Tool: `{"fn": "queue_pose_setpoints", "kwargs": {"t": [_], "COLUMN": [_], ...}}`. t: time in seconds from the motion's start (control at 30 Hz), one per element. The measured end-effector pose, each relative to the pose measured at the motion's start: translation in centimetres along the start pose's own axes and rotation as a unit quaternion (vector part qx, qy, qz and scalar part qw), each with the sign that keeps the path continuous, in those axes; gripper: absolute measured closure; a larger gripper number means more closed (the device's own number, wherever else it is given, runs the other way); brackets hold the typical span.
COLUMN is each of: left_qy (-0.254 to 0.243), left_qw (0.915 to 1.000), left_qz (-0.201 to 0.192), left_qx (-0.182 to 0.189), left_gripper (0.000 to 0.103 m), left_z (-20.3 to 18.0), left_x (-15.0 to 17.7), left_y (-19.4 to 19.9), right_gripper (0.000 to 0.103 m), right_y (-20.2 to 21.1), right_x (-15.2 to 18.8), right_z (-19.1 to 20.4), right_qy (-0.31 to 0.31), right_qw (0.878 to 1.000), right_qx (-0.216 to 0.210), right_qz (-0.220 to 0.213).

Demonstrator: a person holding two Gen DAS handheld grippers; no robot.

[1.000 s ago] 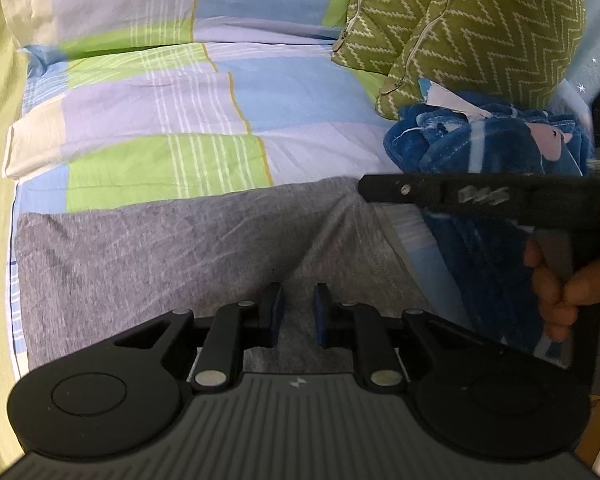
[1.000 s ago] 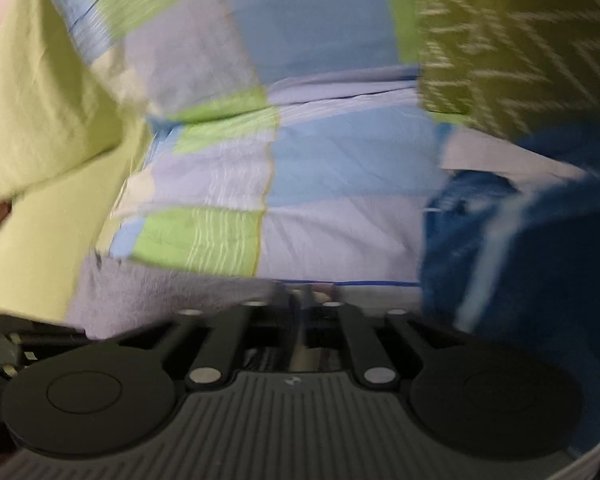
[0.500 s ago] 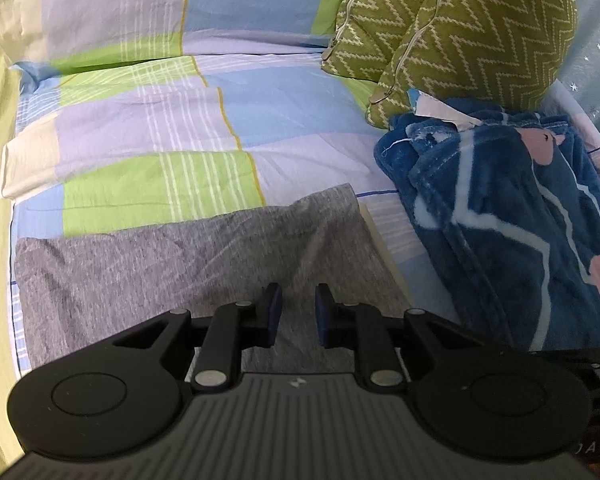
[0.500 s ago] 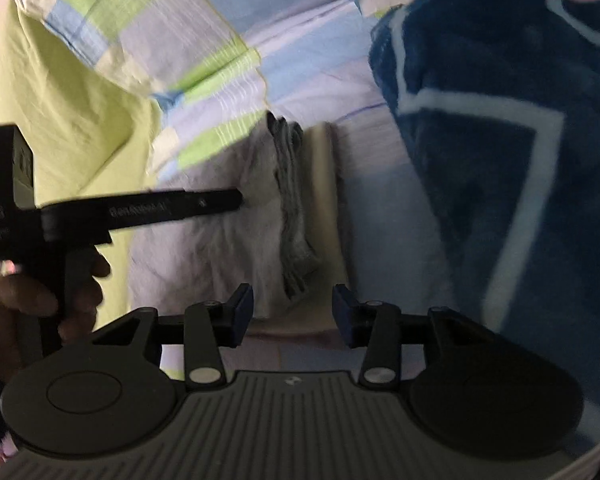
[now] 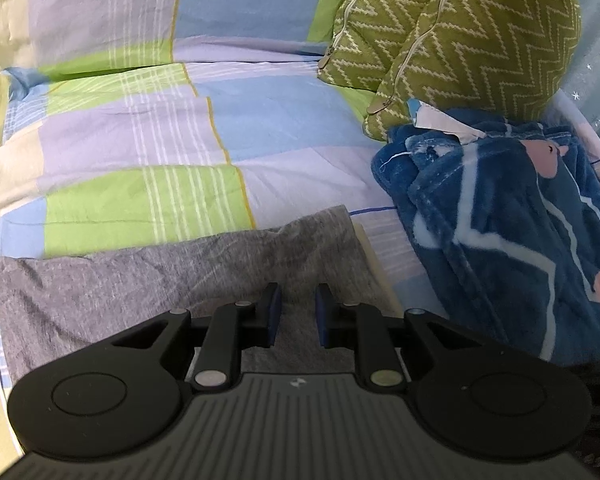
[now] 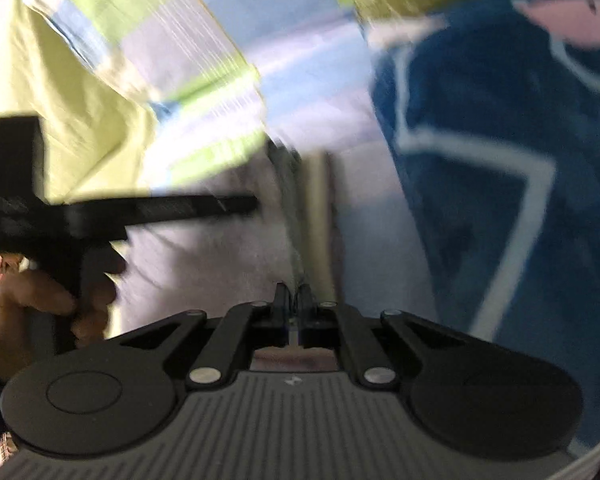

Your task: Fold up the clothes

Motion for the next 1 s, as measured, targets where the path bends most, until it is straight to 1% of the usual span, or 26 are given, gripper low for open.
{"fn": "queue_pose_setpoints", "kwargs": {"t": [0.03,0.1,0.13,0.17,0.23,0.3,0.37,0.47,0.6,0.73,0.77,0.8,0.83,0.87,0.93,1.0], "left_qy": [-0.001,-0.008,-0.009,-0.006,-0.002,0.013,0.027,0.041,0.054,0.063,0.066,0.069,0.072,0.073,0.069,0.063], "left_qw": [1.0,0.9999,0.9999,0.9999,0.9999,0.9997,0.9995,0.999,0.9984,0.9979,0.9977,0.9974,0.9972,0.9971,0.9973,0.9977], "left_qz": [0.0,-0.003,-0.004,-0.005,-0.008,-0.017,-0.019,-0.014,-0.005,0.003,0.008,0.014,0.018,0.018,0.02,0.022], "left_qx": [-0.001,-0.008,-0.01,-0.01,-0.01,-0.007,0.0,0.011,0.017,0.015,0.014,0.012,0.012,0.012,0.012,0.01], "left_gripper": [0.081,0.081,0.081,0.081,0.081,0.081,0.081,0.081,0.081,0.081,0.081,0.081,0.081,0.081,0.081,0.08], "left_z": [-0.1,-0.3,-0.3,-0.3,-0.2,0.0,0.0,-0.4,-1.4,-1.7,-1.7,-1.6,-1.5,-1.4,-1.2,-1.1], "left_x": [0.0,0.2,0.2,0.2,0.2,0.4,0.9,1.9,4.6,6.1,6.3,6.5,6.6,6.7,7.0,7.2], "left_y": [-0.1,-0.1,0.1,0.3,0.8,2.3,3.4,4.3,4.9,4.5,4.3,4.0,3.8,3.7,3.4,3.1], "right_gripper": [0.099,0.089,0.07,0.067,0.067,0.067,0.067,0.068,0.068,0.069,0.088,0.1,0.099,0.099,0.099,0.099], "right_y": [-0.3,-0.5,-0.5,-0.2,0.9,1.7,1.7,-0.3,-4.2,-7.4,-7.6,-7.9,-8.1,-8.0,-7.6,-7.6], "right_x": [0.2,0.0,-0.2,-0.5,-1.8,-3.5,-5.3,-8.4,-11.1,-12.2,-12.2,-12.0,-11.8,-11.6,-11.5,-11.6], "right_z": [-0.4,-0.5,-0.3,-0.2,0.1,0.6,1.3,2.3,2.4,2.0,2.1,2.4,2.7,2.8,2.7,2.0], "right_qy": [-0.01,-0.014,-0.01,-0.005,0.011,0.039,0.075,0.138,0.176,0.189,0.2,0.22,0.234,0.238,0.232,0.214], "right_qw": [1.0,0.999,0.999,0.999,1.0,0.999,0.997,0.99,0.983,0.981,0.978,0.974,0.971,0.97,0.972,0.977], "right_qx": [-0.006,-0.005,-0.002,0.002,0.004,-0.001,-0.012,-0.035,-0.046,-0.03,-0.03,-0.029,-0.027,-0.024,-0.019,-0.007], "right_qz": [0.015,0.035,0.044,0.04,0.022,-0.002,-0.017,-0.016,0.015,0.039,0.041,0.043,0.043,0.039,0.025,0.021]}}
Point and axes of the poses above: each gripper's, at about its wrist camera, not at the fingertips, and y roughly against the way its jaws point, z to its left, x to its underside, the point moved 1 cm from there along -y, roughly the way its jaws point, and after that the axes turned 10 degrees about -x, right-handed, at the moved point
